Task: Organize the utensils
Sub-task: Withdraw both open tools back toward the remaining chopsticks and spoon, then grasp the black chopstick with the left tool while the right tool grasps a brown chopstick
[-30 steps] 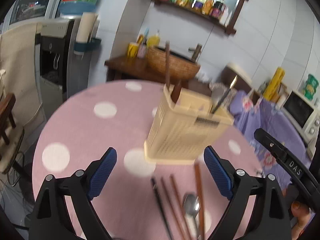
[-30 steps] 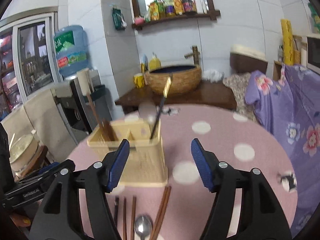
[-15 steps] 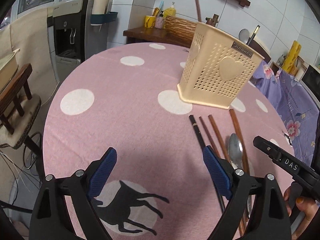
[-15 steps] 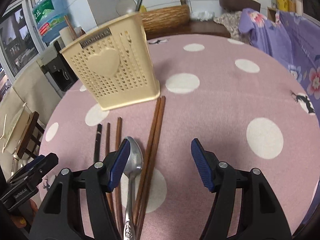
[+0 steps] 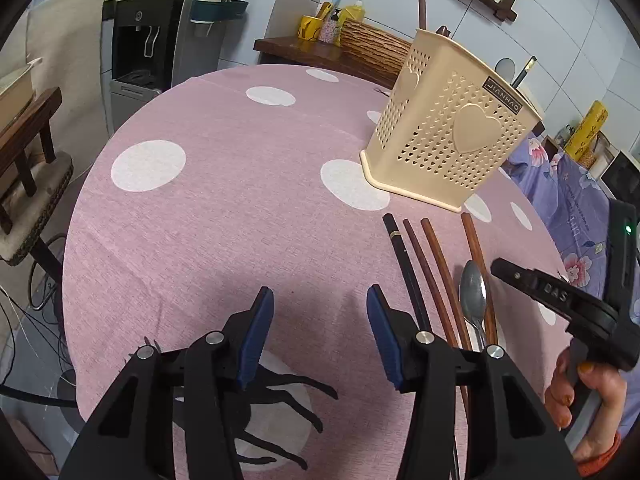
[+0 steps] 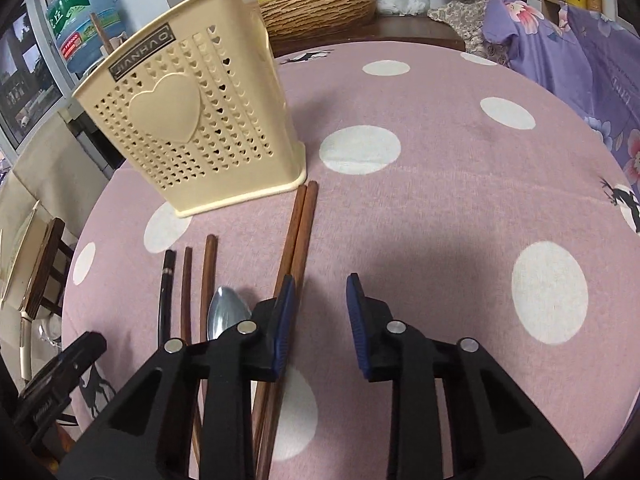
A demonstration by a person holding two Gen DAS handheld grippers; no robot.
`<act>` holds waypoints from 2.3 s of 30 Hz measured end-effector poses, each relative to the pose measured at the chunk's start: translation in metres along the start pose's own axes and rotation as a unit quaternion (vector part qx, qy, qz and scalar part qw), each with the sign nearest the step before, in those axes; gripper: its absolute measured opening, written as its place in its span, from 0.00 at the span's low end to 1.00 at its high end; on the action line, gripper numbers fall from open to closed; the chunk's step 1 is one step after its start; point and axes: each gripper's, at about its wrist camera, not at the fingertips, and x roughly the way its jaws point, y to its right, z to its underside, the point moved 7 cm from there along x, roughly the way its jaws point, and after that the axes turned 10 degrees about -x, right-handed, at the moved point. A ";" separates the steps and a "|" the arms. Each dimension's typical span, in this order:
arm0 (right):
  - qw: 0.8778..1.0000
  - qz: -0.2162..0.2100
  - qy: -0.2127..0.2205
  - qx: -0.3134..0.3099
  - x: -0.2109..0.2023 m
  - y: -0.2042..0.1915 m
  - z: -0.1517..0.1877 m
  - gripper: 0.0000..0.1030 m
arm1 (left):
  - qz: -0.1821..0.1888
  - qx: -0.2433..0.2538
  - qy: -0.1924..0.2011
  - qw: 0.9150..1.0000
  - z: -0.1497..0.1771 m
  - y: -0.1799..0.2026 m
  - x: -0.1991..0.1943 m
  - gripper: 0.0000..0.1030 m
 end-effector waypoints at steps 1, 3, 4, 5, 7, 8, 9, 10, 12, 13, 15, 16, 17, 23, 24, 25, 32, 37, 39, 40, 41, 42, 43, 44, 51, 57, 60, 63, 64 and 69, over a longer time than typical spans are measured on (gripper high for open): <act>1.000 0.010 -0.005 -0.005 0.004 0.000 -0.002 0.26 | 0.000 0.000 -0.001 1.000 0.001 0.000 0.001 0.47; 1.000 0.022 -0.009 -0.012 0.007 0.000 -0.005 0.26 | 0.001 0.003 -0.005 1.000 0.003 0.001 0.002 0.47; 0.999 0.028 -0.010 -0.018 0.008 0.000 -0.007 0.26 | 0.000 0.003 -0.005 1.000 0.004 0.001 0.003 0.47; 0.999 0.035 -0.012 -0.024 0.009 0.000 -0.008 0.25 | -0.001 0.004 -0.004 1.000 0.005 0.001 0.003 0.47; 0.997 0.058 -0.020 -0.040 0.010 0.000 -0.010 0.22 | -0.004 0.009 -0.002 1.000 0.006 0.002 0.003 0.47; 0.997 0.062 -0.024 -0.044 0.011 0.000 -0.010 0.22 | -0.003 0.012 -0.003 1.000 0.007 0.004 0.004 0.47; 0.996 0.067 -0.027 -0.051 0.011 -0.001 -0.010 0.22 | -0.002 0.013 -0.004 1.000 0.008 0.005 0.004 0.47; 0.995 0.077 -0.031 -0.059 0.012 -0.001 -0.011 0.22 | -0.002 0.015 -0.005 1.000 0.009 0.007 0.004 0.47; 0.996 0.074 -0.033 -0.048 0.013 0.000 -0.014 0.22 | 0.001 0.016 -0.006 1.000 0.009 0.009 0.004 0.47; 0.997 0.057 -0.030 -0.033 0.012 0.001 -0.016 0.22 | 0.002 0.015 -0.006 1.000 0.010 0.010 0.004 0.47; 0.998 0.050 -0.018 -0.015 0.007 0.003 -0.018 0.22 | 0.002 0.016 -0.005 1.000 0.010 0.010 0.003 0.47; 0.998 0.052 -0.019 -0.023 0.007 0.001 -0.019 0.22 | 0.000 0.017 -0.004 1.000 0.011 0.010 0.003 0.47; 0.998 0.052 -0.027 -0.034 0.009 -0.004 -0.018 0.22 | 0.000 0.018 -0.003 1.000 0.011 0.011 0.003 0.47; 0.995 0.074 -0.044 -0.058 0.017 -0.007 -0.016 0.22 | 0.003 0.019 -0.007 1.000 0.014 0.012 0.003 0.47; 0.995 0.067 -0.043 -0.054 0.017 -0.007 -0.016 0.22 | 0.002 0.020 -0.005 1.000 0.014 0.012 0.003 0.47; 0.996 0.058 -0.043 -0.044 0.016 -0.006 -0.016 0.22 | 0.002 0.021 -0.006 1.000 0.014 0.013 0.003 0.47; 0.999 0.008 -0.051 -0.012 0.016 -0.006 -0.017 0.23 | 0.007 0.016 -0.010 1.000 0.015 0.012 0.002 0.47; 0.998 0.018 -0.057 -0.019 0.021 -0.008 -0.021 0.22 | 0.005 0.021 -0.008 1.000 0.016 0.014 0.002 0.47; 0.997 0.030 -0.060 -0.034 0.024 -0.010 -0.025 0.22 | 0.006 0.022 -0.009 1.000 0.016 0.015 0.003 0.47; 0.997 0.037 -0.060 -0.038 0.024 -0.011 -0.026 0.22 | 0.006 0.021 -0.009 1.000 0.016 0.015 0.003 0.47; 0.997 0.042 -0.061 -0.038 0.026 -0.011 -0.028 0.22 | 0.005 0.021 -0.008 1.000 0.016 0.015 0.003 0.47; 0.996 0.046 -0.062 -0.038 0.027 -0.012 -0.030 0.22 | 0.004 0.024 -0.009 1.000 0.016 0.016 0.004 0.47; 0.996 0.049 -0.061 -0.039 0.026 -0.015 -0.028 0.22 | 0.004 0.027 -0.010 1.000 0.017 0.018 0.004 0.47; 0.996 0.053 -0.060 -0.039 0.027 -0.014 -0.030 0.22 | 0.003 0.030 -0.011 0.999 0.017 0.019 0.005 0.47; 0.995 0.067 -0.056 -0.047 0.027 -0.004 -0.029 0.10 | -0.004 0.053 -0.015 0.998 0.010 0.037 0.013 0.47; 0.996 0.053 -0.055 -0.047 0.012 0.004 -0.011 0.10 | -0.014 0.084 -0.020 0.996 0.000 0.064 0.032 0.46; 0.996 0.051 -0.055 -0.045 0.008 0.007 -0.007 0.10 | -0.026 0.096 -0.030 0.995 0.001 0.071 0.043 0.43; 0.996 0.052 -0.054 -0.043 0.009 0.009 -0.007 0.10 | -0.045 0.108 -0.026 0.993 0.001 0.073 0.051 0.39; 0.996 0.052 -0.054 -0.042 0.008 0.008 -0.006 0.10 | -0.049 0.110 -0.024 0.992 0.001 0.074 0.053 0.39; 0.996 0.060 -0.055 -0.026 0.009 0.008 -0.008 0.10 | -0.065 0.117 -0.026 0.991 -0.006 0.077 0.059 0.33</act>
